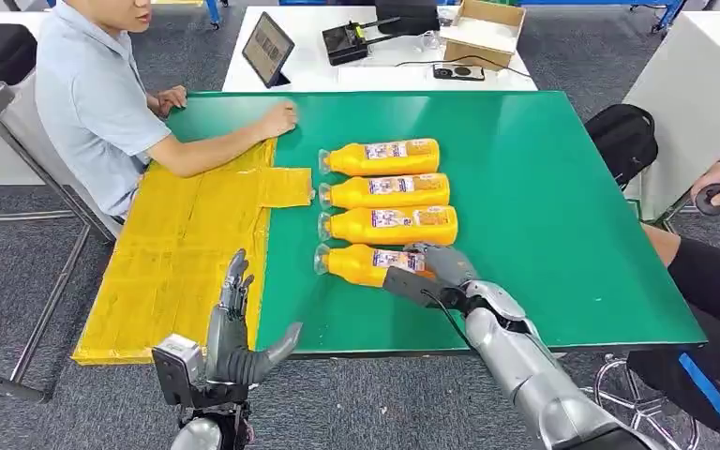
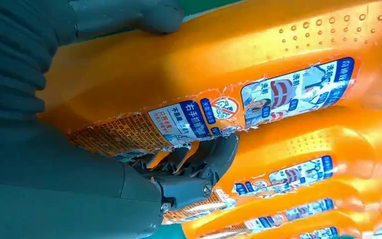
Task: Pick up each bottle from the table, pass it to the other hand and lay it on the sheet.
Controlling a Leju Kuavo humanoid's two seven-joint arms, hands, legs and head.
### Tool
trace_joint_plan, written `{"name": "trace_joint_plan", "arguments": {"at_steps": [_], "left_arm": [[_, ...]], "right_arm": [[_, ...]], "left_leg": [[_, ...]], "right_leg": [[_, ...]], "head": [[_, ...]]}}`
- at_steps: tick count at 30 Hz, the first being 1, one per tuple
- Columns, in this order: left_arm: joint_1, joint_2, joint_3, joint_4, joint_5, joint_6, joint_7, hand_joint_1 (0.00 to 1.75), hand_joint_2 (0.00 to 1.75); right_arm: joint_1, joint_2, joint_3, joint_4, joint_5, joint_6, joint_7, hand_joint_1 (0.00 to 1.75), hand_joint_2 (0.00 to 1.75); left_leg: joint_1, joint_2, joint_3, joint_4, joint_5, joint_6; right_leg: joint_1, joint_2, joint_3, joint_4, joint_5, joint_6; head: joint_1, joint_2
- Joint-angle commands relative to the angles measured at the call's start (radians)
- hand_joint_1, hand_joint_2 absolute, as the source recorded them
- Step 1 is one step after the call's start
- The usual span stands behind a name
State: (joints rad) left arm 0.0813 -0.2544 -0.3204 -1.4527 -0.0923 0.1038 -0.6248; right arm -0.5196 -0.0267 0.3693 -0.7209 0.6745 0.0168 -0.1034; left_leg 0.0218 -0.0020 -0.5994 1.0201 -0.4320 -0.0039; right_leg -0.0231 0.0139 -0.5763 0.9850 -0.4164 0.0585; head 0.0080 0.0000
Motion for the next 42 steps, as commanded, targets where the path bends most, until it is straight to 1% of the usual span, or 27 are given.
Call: {"name": "trace_joint_plan", "arguments": {"at_steps": [1,2,3,6,7,9,10,11,13,15,17,20,22,24,26,27,29,30,31,32,33,35,39,40,42], "left_arm": [[-0.030,0.022,-0.001,0.055,0.006,-0.006,-0.006,0.00,1.75],[-0.030,0.021,-0.001,0.056,0.008,-0.007,-0.007,0.00,1.75],[-0.030,0.021,0.000,0.056,0.010,-0.008,-0.008,0.00,1.75],[-0.020,0.007,0.014,0.034,0.035,-0.005,-0.027,0.00,1.75],[-0.016,0.002,0.021,0.026,0.048,0.007,-0.032,0.00,1.75],[-0.012,-0.009,0.043,0.011,0.088,0.046,-0.043,0.00,1.75],[-0.015,-0.014,0.058,0.007,0.108,0.069,-0.043,0.00,1.75],[-0.018,-0.024,0.076,0.005,0.123,0.111,-0.052,0.00,1.75],[-0.025,-0.037,0.109,0.005,0.147,0.212,-0.073,0.00,1.75],[-0.022,-0.039,0.129,0.011,0.218,0.232,-0.041,0.00,1.75],[-0.013,-0.027,0.133,0.027,0.269,0.236,-0.019,0.00,1.75],[-0.005,-0.005,0.106,0.054,0.290,0.194,0.027,0.00,1.75],[-0.002,-0.007,0.104,0.062,0.290,0.195,0.026,0.00,1.75],[-0.004,-0.003,0.095,0.063,0.287,0.187,0.031,0.00,1.75],[0.005,0.028,0.045,0.079,0.272,0.125,0.079,0.00,1.75],[0.011,0.037,0.020,0.090,0.260,0.091,0.080,0.00,1.75],[0.009,0.071,-0.061,0.099,0.171,0.020,0.036,0.00,1.75],[0.008,0.080,-0.088,0.101,0.164,-0.035,0.035,0.00,1.75],[0.010,0.081,-0.101,0.101,0.175,-0.089,0.033,0.00,1.75],[0.011,0.079,-0.111,0.097,0.175,-0.116,0.021,0.00,1.75],[0.010,0.077,-0.118,0.090,0.165,-0.123,0.006,0.00,1.75],[0.003,0.067,-0.120,0.078,0.169,-0.135,-0.003,0.00,1.75],[0.000,0.068,-0.115,0.076,0.172,-0.138,0.000,0.00,1.75],[-0.005,0.052,-0.094,0.073,0.170,-0.138,0.001,0.00,1.75],[-0.025,0.024,-0.063,0.072,0.184,-0.127,0.011,0.00,1.75]], "right_arm": [[0.091,-0.021,0.053,0.030,-0.039,0.025,0.006,1.75,1.75],[0.095,-0.023,0.051,0.033,-0.043,0.022,0.004,1.75,1.75],[0.103,-0.021,0.041,0.031,-0.057,0.014,-0.006,1.75,1.75],[0.149,-0.004,-0.011,-0.031,-0.140,-0.003,-0.093,1.75,1.75],[0.166,0.000,-0.022,-0.061,-0.158,-0.007,-0.106,1.75,1.75],[0.209,0.023,-0.059,-0.154,-0.201,-0.051,-0.152,1.75,1.75],[0.219,0.029,-0.066,-0.186,-0.208,-0.063,-0.156,1.75,1.75],[0.231,0.039,-0.080,-0.221,-0.221,-0.083,-0.162,1.75,1.75],[0.264,0.065,-0.119,-0.303,-0.253,-0.123,-0.179,1.75,1.75],[0.285,0.076,-0.136,-0.357,-0.266,-0.149,-0.187,1.75,1.75],[0.300,0.090,-0.156,-0.398,-0.286,-0.177,-0.210,1.75,1.75],[0.308,0.097,-0.169,-0.420,-0.303,-0.191,-0.228,1.75,1.75],[0.308,0.097,-0.169,-0.421,-0.303,-0.190,-0.228,1.75,1.75],[0.308,0.098,-0.172,-0.419,-0.305,-0.193,-0.232,1.75,1.75],[0.315,0.099,-0.169,-0.425,-0.309,-0.191,-0.250,1.75,1.75],[0.318,0.105,-0.166,-0.435,-0.314,-0.187,-0.261,1.73,1.75],[0.329,0.120,-0.145,-0.475,-0.332,-0.164,-0.293,1.69,1.75],[0.333,0.127,-0.133,-0.492,-0.344,-0.148,-0.303,1.68,1.75],[0.336,0.133,-0.116,-0.508,-0.356,-0.131,-0.309,1.61,1.75],[0.339,0.138,-0.099,-0.522,-0.364,-0.118,-0.312,1.64,1.75],[0.342,0.148,-0.083,-0.530,-0.365,-0.113,-0.315,1.68,1.75],[0.352,0.174,-0.052,-0.539,-0.379,-0.097,-0.319,1.66,1.75],[0.353,0.171,-0.045,-0.542,-0.380,-0.099,-0.320,1.66,1.75],[0.350,0.176,-0.042,-0.541,-0.392,-0.100,-0.336,1.71,1.75],[0.359,0.199,-0.007,-0.553,-0.392,-0.091,-0.341,1.68,1.75]], "left_leg": [[0.001,-0.004,0.001,-0.003,0.002,0.001],[0.001,-0.003,0.002,-0.002,0.001,0.001],[0.001,-0.004,0.001,-0.003,0.002,0.001],[0.001,-0.005,0.002,-0.003,0.002,0.001],[0.001,-0.005,0.002,-0.003,0.001,0.001],[0.001,-0.005,0.003,-0.003,0.000,0.002],[0.001,-0.003,0.004,-0.002,-0.001,0.002],[0.001,-0.001,0.004,-0.002,-0.002,0.001],[0.001,-0.001,0.002,-0.001,-0.002,0.001],[0.001,-0.001,0.001,-0.001,-0.002,0.001],[0.000,-0.002,-0.002,-0.001,-0.002,0.002],[0.000,-0.002,-0.005,-0.001,-0.001,0.002],[-0.001,-0.002,-0.009,-0.001,0.000,0.002],[0.000,-0.001,-0.009,-0.001,-0.001,0.003],[-0.001,-0.002,-0.012,-0.001,0.000,0.003],[-0.001,-0.002,-0.011,-0.002,0.000,0.003],[-0.001,-0.002,-0.012,-0.002,-0.001,0.003],[-0.001,-0.003,-0.011,-0.003,-0.001,0.003],[-0.001,-0.002,-0.013,-0.002,-0.001,0.002],[-0.001,-0.002,-0.015,-0.001,-0.001,0.002],[-0.001,-0.001,-0.013,-0.002,-0.001,0.002],[-0.001,-0.001,-0.017,-0.001,-0.001,0.002],[0.000,-0.002,-0.018,-0.001,0.000,0.002],[0.000,-0.001,-0.015,-0.001,-0.001,0.003],[-0.001,-0.002,-0.019,0.000,0.000,0.002]], "right_leg": [[0.001,-0.005,0.003,-0.003,0.001,-0.003],[0.001,-0.004,0.003,-0.002,0.000,-0.002],[0.001,-0.005,0.003,-0.004,0.001,-0.003],[0.002,-0.006,0.001,-0.004,0.001,-0.003],[0.002,-0.007,-0.003,-0.004,0.000,-0.003],[0.002,-0.006,-0.004,-0.004,-0.001,-0.003],[0.002,-0.004,-0.003,-0.003,-0.001,-0.002],[0.002,-0.001,0.004,-0.002,-0.001,-0.001],[0.001,-0.002,0.004,-0.001,-0.002,-0.002],[0.001,-0.002,0.002,-0.001,-0.002,-0.002],[0.000,-0.002,0.000,0.000,-0.002,-0.001],[0.000,-0.002,-0.002,0.000,-0.002,-0.001],[0.000,-0.001,-0.005,0.000,-0.002,0.000],[0.000,-0.002,-0.005,-0.001,-0.003,-0.001],[-0.001,-0.002,-0.008,0.000,-0.002,0.000],[0.000,-0.002,-0.007,-0.001,-0.003,-0.001],[0.000,-0.002,-0.007,-0.001,-0.003,-0.002],[0.000,-0.004,-0.007,-0.001,-0.004,-0.002],[-0.001,-0.002,-0.010,-0.001,-0.003,-0.001],[-0.001,-0.002,-0.011,0.000,-0.003,0.000],[0.000,-0.001,-0.010,0.000,-0.003,-0.002],[-0.001,-0.001,-0.014,0.000,-0.003,0.000],[0.000,-0.001,-0.014,0.000,-0.002,0.000],[0.000,-0.002,-0.012,0.000,-0.003,-0.001],[0.000,-0.003,-0.015,0.000,-0.002,0.000]], "head": [[0.000,0.000],[0.000,0.000],[0.000,0.000],[0.000,0.000],[0.000,0.000],[0.000,0.000],[0.000,0.000],[0.000,0.000],[0.000,0.000],[0.000,0.000],[0.000,0.000],[0.000,0.000],[0.000,0.000],[0.000,0.000],[0.000,0.000],[0.000,0.000],[0.000,0.000],[0.000,0.000],[0.000,0.000],[0.000,0.000],[0.000,0.000],[0.000,0.000],[0.000,0.000],[-0.001,0.000],[0.000,0.000]]}}
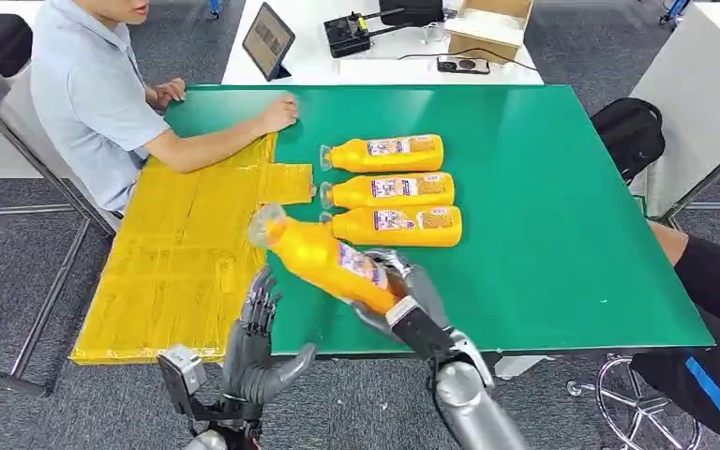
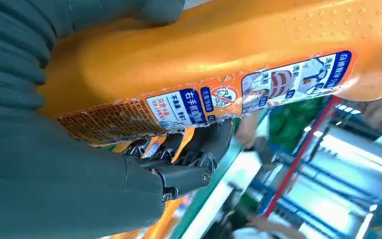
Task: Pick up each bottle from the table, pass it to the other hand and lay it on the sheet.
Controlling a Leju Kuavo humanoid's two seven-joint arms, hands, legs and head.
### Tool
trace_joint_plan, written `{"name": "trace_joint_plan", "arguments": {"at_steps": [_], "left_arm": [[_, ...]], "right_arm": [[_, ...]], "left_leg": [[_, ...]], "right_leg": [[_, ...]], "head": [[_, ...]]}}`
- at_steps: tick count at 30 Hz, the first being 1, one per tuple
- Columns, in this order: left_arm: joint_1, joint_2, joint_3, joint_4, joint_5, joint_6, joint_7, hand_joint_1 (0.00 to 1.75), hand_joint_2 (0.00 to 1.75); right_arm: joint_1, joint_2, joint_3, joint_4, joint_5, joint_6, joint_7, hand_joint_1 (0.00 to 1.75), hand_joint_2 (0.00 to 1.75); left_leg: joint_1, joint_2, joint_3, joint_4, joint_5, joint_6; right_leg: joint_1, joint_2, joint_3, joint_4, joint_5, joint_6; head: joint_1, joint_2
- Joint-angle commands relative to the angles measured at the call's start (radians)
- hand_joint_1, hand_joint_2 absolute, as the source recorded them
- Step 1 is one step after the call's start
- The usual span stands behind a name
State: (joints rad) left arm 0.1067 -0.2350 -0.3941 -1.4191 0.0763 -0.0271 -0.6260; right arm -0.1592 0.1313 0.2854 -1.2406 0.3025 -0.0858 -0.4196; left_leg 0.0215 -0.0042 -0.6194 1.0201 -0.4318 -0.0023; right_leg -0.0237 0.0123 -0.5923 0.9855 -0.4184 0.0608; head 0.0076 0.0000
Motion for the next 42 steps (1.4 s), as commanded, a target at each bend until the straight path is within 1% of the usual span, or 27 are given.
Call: {"name": "trace_joint_plan", "arguments": {"at_steps": [1,3,5,8,9,10,11,14,15,19,20,22,23,25,26,27,28,29,30,31,32,33,34,37,38,40,42], "left_arm": [[-0.055,-0.005,0.021,0.041,0.032,0.001,0.024,0.00,1.75],[-0.060,-0.016,0.030,0.040,0.063,-0.013,0.023,0.00,1.75],[-0.064,-0.020,0.034,0.029,0.098,-0.031,0.013,0.00,1.75],[-0.070,-0.021,0.029,0.016,0.161,-0.069,0.044,0.00,1.75],[-0.072,-0.020,0.029,0.014,0.178,-0.080,0.053,0.00,1.75],[-0.072,-0.020,0.028,0.013,0.185,-0.086,0.057,0.00,1.75],[-0.073,-0.019,0.025,0.012,0.188,-0.087,0.059,0.00,1.75],[-0.076,-0.018,0.023,0.003,0.191,-0.089,0.056,0.00,1.75],[-0.075,-0.018,0.023,0.000,0.192,-0.090,0.054,0.00,1.75],[-0.071,-0.017,0.023,-0.011,0.193,-0.093,0.044,0.00,1.75],[-0.065,-0.010,0.018,-0.028,0.185,-0.102,0.025,0.00,1.75],[-0.056,-0.004,0.015,-0.054,0.181,-0.121,0.010,0.00,1.75],[-0.050,-0.003,0.017,-0.064,0.178,-0.127,0.006,0.00,1.75],[-0.049,-0.001,0.018,-0.062,0.163,-0.126,0.011,0.00,1.75],[-0.052,-0.005,0.023,-0.051,0.168,-0.127,0.015,0.03,1.75],[-0.054,-0.006,0.028,-0.042,0.179,-0.135,0.025,1.54,1.75],[-0.055,-0.006,0.029,-0.040,0.179,-0.135,0.025,1.75,1.75],[-0.059,-0.008,0.035,-0.024,0.201,-0.156,0.029,1.75,1.75],[-0.060,-0.007,0.036,-0.022,0.211,-0.166,0.033,1.75,1.75],[-0.060,-0.007,0.036,-0.022,0.211,-0.166,0.033,1.75,1.75],[-0.058,-0.006,0.044,-0.014,0.246,-0.200,0.049,1.75,1.75],[-0.056,-0.005,0.047,-0.014,0.252,-0.209,0.054,1.75,1.75],[-0.056,-0.005,0.047,-0.014,0.252,-0.209,0.054,1.75,1.75],[-0.047,-0.004,0.056,-0.007,0.283,-0.250,0.084,1.75,1.75],[-0.046,-0.006,0.059,-0.001,0.286,-0.258,0.091,1.75,1.75],[-0.043,-0.008,0.063,0.002,0.287,-0.259,0.096,1.75,1.75],[-0.041,-0.011,0.071,0.006,0.271,-0.222,0.106,1.75,1.75]], "right_arm": [[0.009,0.049,0.098,-0.043,-0.019,0.012,-0.025,1.68,1.75],[0.022,0.054,0.149,-0.057,-0.013,0.012,-0.032,1.68,1.75],[0.021,0.055,0.179,-0.048,-0.017,0.011,-0.031,1.64,1.75],[0.014,0.049,0.214,-0.026,-0.003,-0.010,-0.039,1.61,1.75],[0.013,0.050,0.218,-0.021,-0.005,-0.008,-0.039,1.64,1.75],[0.013,0.052,0.223,-0.015,-0.006,-0.008,-0.040,1.62,1.75],[0.010,0.052,0.230,-0.011,-0.001,-0.009,-0.044,1.69,1.75],[0.002,0.058,0.263,0.016,0.006,0.003,-0.046,1.68,1.75],[0.002,0.057,0.266,0.021,0.005,0.005,-0.045,1.64,1.75],[0.003,0.059,0.271,0.030,0.005,0.008,-0.044,1.64,1.75],[-0.003,0.057,0.278,0.049,0.003,0.018,-0.034,1.59,1.75],[-0.013,0.061,0.277,0.084,0.000,0.024,-0.030,1.62,1.75],[-0.018,0.065,0.270,0.103,-0.003,0.023,-0.027,1.55,1.75],[-0.024,0.068,0.262,0.123,-0.005,0.026,-0.028,1.54,1.75],[-0.026,0.069,0.262,0.127,-0.005,0.028,-0.027,1.54,1.75],[-0.028,0.069,0.264,0.131,-0.003,0.032,-0.025,1.50,1.75],[-0.028,0.069,0.264,0.132,-0.003,0.032,-0.025,1.41,1.75],[-0.032,0.067,0.270,0.141,0.002,0.038,-0.017,1.33,1.75],[-0.033,0.067,0.272,0.144,0.004,0.039,-0.016,1.19,1.75],[-0.033,0.067,0.272,0.144,0.004,0.039,-0.016,0.96,1.75],[-0.035,0.065,0.271,0.155,0.009,0.038,-0.012,0.30,1.75],[-0.034,0.063,0.269,0.156,0.014,0.036,-0.011,0.00,1.75],[-0.034,0.063,0.269,0.156,0.014,0.036,-0.011,0.00,1.75],[-0.023,0.064,0.253,0.144,0.021,0.027,-0.007,0.00,1.75],[-0.015,0.065,0.245,0.128,0.039,-0.002,-0.007,0.00,0.00],[-0.008,0.065,0.236,0.110,0.058,-0.032,-0.019,0.00,0.00],[0.009,0.058,0.233,0.060,0.090,-0.079,-0.049,0.00,0.00]], "left_leg": [[0.000,0.001,0.003,0.000,-0.001,0.001],[0.000,0.001,0.001,0.000,0.000,0.001],[0.000,0.001,0.002,0.000,-0.001,0.001],[0.000,0.001,0.003,-0.001,-0.001,0.001],[0.000,0.001,0.001,0.000,0.000,0.001],[0.000,0.001,0.004,-0.001,-0.001,0.001],[0.000,0.000,0.001,0.000,0.000,0.001],[0.000,0.001,0.003,-0.001,-0.001,0.001],[0.000,0.001,0.002,-0.001,-0.001,0.001],[0.000,0.000,0.004,-0.001,-0.001,0.001],[0.000,0.000,0.003,-0.001,-0.001,0.001],[0.000,0.001,0.004,-0.001,-0.001,0.001],[0.000,0.001,0.003,-0.001,-0.001,0.001],[0.000,0.001,0.004,-0.002,-0.001,0.001],[0.000,0.001,0.003,-0.002,0.000,0.001],[0.000,0.000,0.002,-0.001,0.000,0.001],[0.000,0.001,0.004,-0.002,-0.001,0.001],[0.000,0.001,0.004,-0.002,-0.001,0.001],[0.000,0.001,0.003,-0.001,0.000,0.001],[0.000,0.001,0.004,-0.002,-0.001,0.001],[0.000,0.000,0.003,-0.002,0.000,0.001],[0.000,0.000,0.002,-0.001,0.000,0.001],[0.000,0.000,0.005,-0.002,0.000,0.001],[0.000,0.000,0.004,-0.002,-0.001,0.001],[0.000,0.000,0.002,-0.002,0.000,0.001],[0.000,0.000,0.005,-0.002,-0.001,0.001],[0.000,-0.001,0.002,-0.001,0.000,0.001]], "right_leg": [[0.001,-0.001,0.003,-0.001,-0.001,-0.003],[0.001,0.000,0.001,0.000,0.000,-0.002],[0.001,0.000,0.002,0.000,-0.001,-0.003],[0.001,-0.001,0.003,-0.001,-0.001,-0.003],[0.001,0.000,0.001,0.000,0.000,-0.002],[0.001,0.000,0.004,-0.001,-0.001,-0.003],[0.000,-0.001,0.001,0.000,0.000,-0.002],[0.001,-0.001,0.003,-0.001,-0.001,-0.003],[0.001,0.000,0.002,-0.001,0.000,-0.002],[0.001,-0.001,0.004,-0.002,-0.001,-0.003],[0.001,-0.001,0.004,-0.001,-0.001,-0.003],[0.001,0.000,0.004,-0.002,-0.001,-0.003],[0.001,0.000,0.004,-0.001,-0.001,-0.003],[0.001,0.000,0.004,-0.002,-0.001,-0.003],[0.001,0.000,0.003,-0.001,0.000,-0.002],[0.001,-0.001,0.003,-0.001,0.000,-0.002],[0.001,-0.001,0.005,-0.002,-0.001,-0.003],[0.001,0.000,0.004,-0.002,0.000,-0.003],[0.001,0.000,0.003,-0.002,0.000,-0.002],[0.001,-0.001,0.005,-0.002,0.000,-0.003],[0.001,-0.001,0.004,-0.002,0.000,-0.002],[0.000,-0.001,0.002,-0.001,0.000,-0.002],[0.001,-0.001,0.005,-0.002,0.000,-0.003],[0.001,-0.001,0.004,-0.002,-0.001,-0.003],[0.000,-0.002,0.003,-0.002,0.000,-0.002],[0.001,-0.002,0.005,-0.002,-0.001,-0.003],[0.000,-0.002,0.002,-0.001,-0.001,-0.002]], "head": [[0.000,0.000],[0.000,0.000],[0.000,0.000],[0.000,0.000],[0.000,0.000],[0.000,0.000],[0.000,0.000],[0.000,0.000],[0.000,0.000],[0.000,0.000],[0.000,0.000],[0.000,0.000],[0.000,0.000],[0.000,0.000],[0.000,0.000],[0.000,0.000],[0.000,0.000],[0.000,0.000],[0.000,0.000],[0.000,0.000],[0.000,0.000],[0.000,0.000],[0.000,0.000],[0.000,0.000],[0.000,0.000],[0.000,0.000],[0.000,0.000]]}}
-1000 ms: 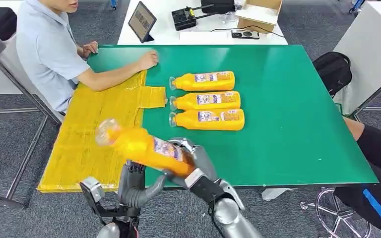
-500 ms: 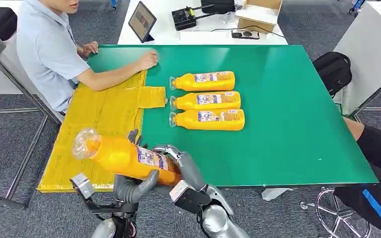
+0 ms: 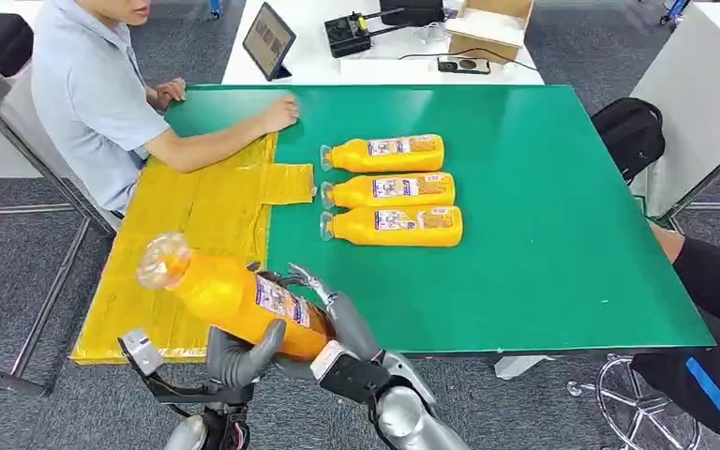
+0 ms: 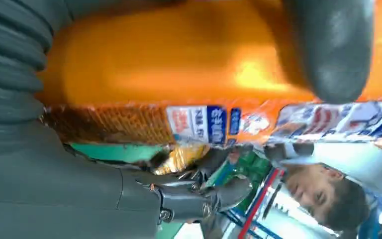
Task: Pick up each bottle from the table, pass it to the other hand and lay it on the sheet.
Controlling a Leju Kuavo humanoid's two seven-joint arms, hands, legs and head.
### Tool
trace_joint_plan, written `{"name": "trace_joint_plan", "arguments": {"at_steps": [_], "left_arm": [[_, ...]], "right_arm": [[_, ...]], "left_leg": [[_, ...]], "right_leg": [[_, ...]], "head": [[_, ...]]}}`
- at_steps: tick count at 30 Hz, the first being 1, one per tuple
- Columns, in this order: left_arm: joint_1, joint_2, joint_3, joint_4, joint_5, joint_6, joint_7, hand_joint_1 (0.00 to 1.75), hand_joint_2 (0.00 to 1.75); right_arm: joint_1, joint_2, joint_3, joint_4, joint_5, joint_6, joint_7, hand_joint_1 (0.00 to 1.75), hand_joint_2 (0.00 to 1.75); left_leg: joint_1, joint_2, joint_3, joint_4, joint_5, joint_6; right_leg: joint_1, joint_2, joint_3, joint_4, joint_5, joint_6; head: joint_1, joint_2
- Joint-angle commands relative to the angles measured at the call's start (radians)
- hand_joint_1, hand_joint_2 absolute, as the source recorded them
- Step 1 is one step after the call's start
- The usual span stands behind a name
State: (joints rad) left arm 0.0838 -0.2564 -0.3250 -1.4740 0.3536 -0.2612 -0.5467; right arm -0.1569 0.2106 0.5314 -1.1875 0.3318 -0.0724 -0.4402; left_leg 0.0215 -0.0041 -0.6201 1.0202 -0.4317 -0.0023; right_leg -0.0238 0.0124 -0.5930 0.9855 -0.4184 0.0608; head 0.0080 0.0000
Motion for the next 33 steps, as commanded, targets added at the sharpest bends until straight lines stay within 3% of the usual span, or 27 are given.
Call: {"name": "trace_joint_plan", "arguments": {"at_steps": [1,4,9,14,16,18,21,25,33], "left_arm": [[-0.019,0.015,0.004,0.062,-0.006,0.012,0.026,1.75,1.75],[-0.026,0.013,0.015,0.067,-0.027,0.061,0.031,1.75,1.75],[-0.055,0.021,0.083,0.056,-0.332,0.396,-0.001,1.75,1.75],[-0.088,0.044,0.110,0.072,-0.397,0.435,-0.001,1.75,1.75],[-0.130,0.081,0.126,0.091,-0.651,0.643,0.008,1.75,1.75],[-0.189,0.123,0.153,0.129,-0.855,0.729,0.071,1.75,1.75],[-0.294,0.171,0.184,0.220,-1.024,0.699,0.144,1.75,1.75],[-0.477,0.240,0.134,0.445,-1.279,0.617,0.242,1.75,1.75],[-0.703,0.249,0.043,0.778,-1.486,0.542,0.335,1.75,1.75]], "right_arm": [[0.010,-0.024,-0.014,-0.003,0.059,-0.091,-0.026,0.00,0.00],[0.040,-0.036,-0.008,-0.075,0.108,-0.158,-0.068,0.00,0.00],[0.134,-0.074,0.028,-0.320,0.166,-0.341,-0.239,0.00,0.00],[0.140,-0.086,0.045,-0.367,0.170,-0.364,-0.228,0.00,0.00],[0.137,-0.106,0.073,-0.422,0.154,-0.472,-0.258,0.00,0.00],[0.131,-0.126,0.091,-0.468,0.123,-0.534,-0.258,0.00,0.00],[0.129,-0.138,0.095,-0.515,0.080,-0.571,-0.258,0.00,0.00],[0.129,-0.132,0.088,-0.487,0.068,-0.519,-0.258,0.00,0.00],[0.105,-0.120,0.090,-0.400,0.018,-0.438,-0.258,0.00,0.00]], "left_leg": [[0.000,-0.001,0.002,-0.001,0.000,0.001],[0.000,-0.001,0.002,-0.001,0.000,0.001],[0.000,-0.002,0.002,-0.001,0.000,0.001],[0.000,-0.001,0.004,-0.001,-0.001,0.001],[0.000,-0.001,0.002,-0.001,0.000,0.001],[0.000,-0.001,0.002,-0.001,0.000,0.001],[0.000,-0.002,0.002,-0.001,0.001,0.001],[0.000,-0.004,0.003,-0.002,0.003,0.000],[0.001,-0.006,0.003,-0.001,0.004,0.000]], "right_leg": [[0.000,-0.002,0.003,-0.001,-0.001,-0.002],[0.000,-0.002,0.002,-0.001,-0.001,-0.001],[0.001,-0.003,0.003,-0.001,-0.001,-0.002],[0.001,-0.003,0.004,-0.001,-0.001,-0.003],[0.000,-0.002,0.002,-0.001,0.000,-0.002],[0.001,-0.002,0.002,-0.001,0.000,-0.002],[0.001,-0.003,0.002,-0.001,0.000,-0.003],[0.001,-0.005,0.004,-0.001,0.000,-0.003],[0.001,-0.008,0.005,-0.001,0.000,-0.004]], "head": [[0.001,0.000],[0.000,0.000],[0.000,0.000],[0.000,0.000],[0.000,0.000],[0.000,0.000],[0.000,0.000],[0.000,0.000],[0.000,0.000]]}}
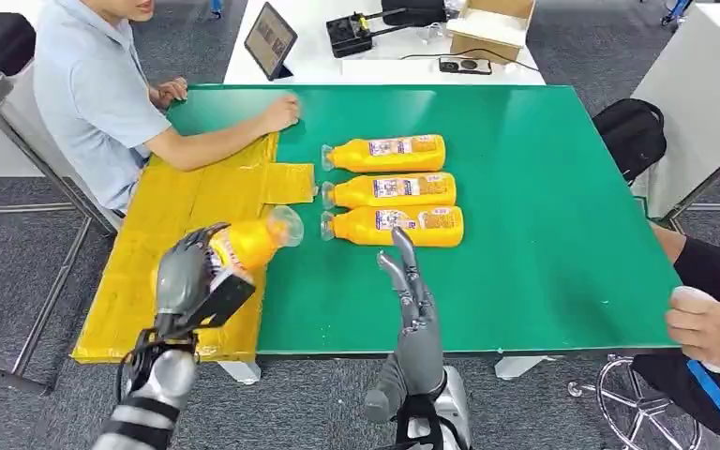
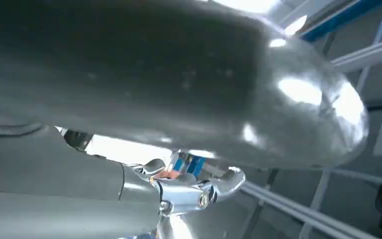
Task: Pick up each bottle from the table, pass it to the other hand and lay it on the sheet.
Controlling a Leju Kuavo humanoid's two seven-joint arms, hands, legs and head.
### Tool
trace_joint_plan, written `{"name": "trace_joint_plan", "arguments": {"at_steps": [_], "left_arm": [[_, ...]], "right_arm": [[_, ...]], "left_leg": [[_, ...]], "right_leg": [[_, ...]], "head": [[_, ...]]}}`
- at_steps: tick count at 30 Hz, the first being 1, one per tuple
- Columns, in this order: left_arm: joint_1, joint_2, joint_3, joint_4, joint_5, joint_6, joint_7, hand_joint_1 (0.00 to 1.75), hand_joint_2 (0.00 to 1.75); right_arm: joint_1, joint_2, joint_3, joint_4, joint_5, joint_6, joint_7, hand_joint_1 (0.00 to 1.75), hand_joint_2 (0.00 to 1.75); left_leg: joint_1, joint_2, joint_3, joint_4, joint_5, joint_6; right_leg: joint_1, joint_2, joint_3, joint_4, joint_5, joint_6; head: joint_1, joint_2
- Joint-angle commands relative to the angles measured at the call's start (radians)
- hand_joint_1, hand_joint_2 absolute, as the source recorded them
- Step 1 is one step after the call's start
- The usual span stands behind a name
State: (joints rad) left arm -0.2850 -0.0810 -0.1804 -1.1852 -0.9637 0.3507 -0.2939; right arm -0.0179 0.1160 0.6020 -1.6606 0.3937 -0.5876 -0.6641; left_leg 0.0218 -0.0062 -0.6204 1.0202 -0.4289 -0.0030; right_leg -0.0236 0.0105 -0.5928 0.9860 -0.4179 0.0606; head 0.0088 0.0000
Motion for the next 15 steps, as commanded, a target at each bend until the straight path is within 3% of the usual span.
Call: {"name": "trace_joint_plan", "arguments": {"at_steps": [1,15], "left_arm": [[-0.361,0.073,-0.117,0.535,-0.199,-0.077,0.101,1.75,1.75],[-0.496,0.069,-0.080,0.807,-0.201,-0.178,0.167,1.73,1.75]], "right_arm": [[-0.037,-0.023,0.015,0.081,-0.045,0.085,-0.034,0.00,0.00],[-0.055,0.005,-0.023,0.161,-0.072,0.137,-0.034,0.00,0.00]], "left_leg": [[0.000,-0.001,0.005,-0.002,0.000,0.001],[0.001,0.002,0.002,0.000,0.000,0.001]], "right_leg": [[0.001,-0.003,0.006,-0.001,0.000,-0.004],[0.001,0.001,0.002,0.000,0.000,-0.002]], "head": [[-0.001,0.000],[0.000,0.000]]}}
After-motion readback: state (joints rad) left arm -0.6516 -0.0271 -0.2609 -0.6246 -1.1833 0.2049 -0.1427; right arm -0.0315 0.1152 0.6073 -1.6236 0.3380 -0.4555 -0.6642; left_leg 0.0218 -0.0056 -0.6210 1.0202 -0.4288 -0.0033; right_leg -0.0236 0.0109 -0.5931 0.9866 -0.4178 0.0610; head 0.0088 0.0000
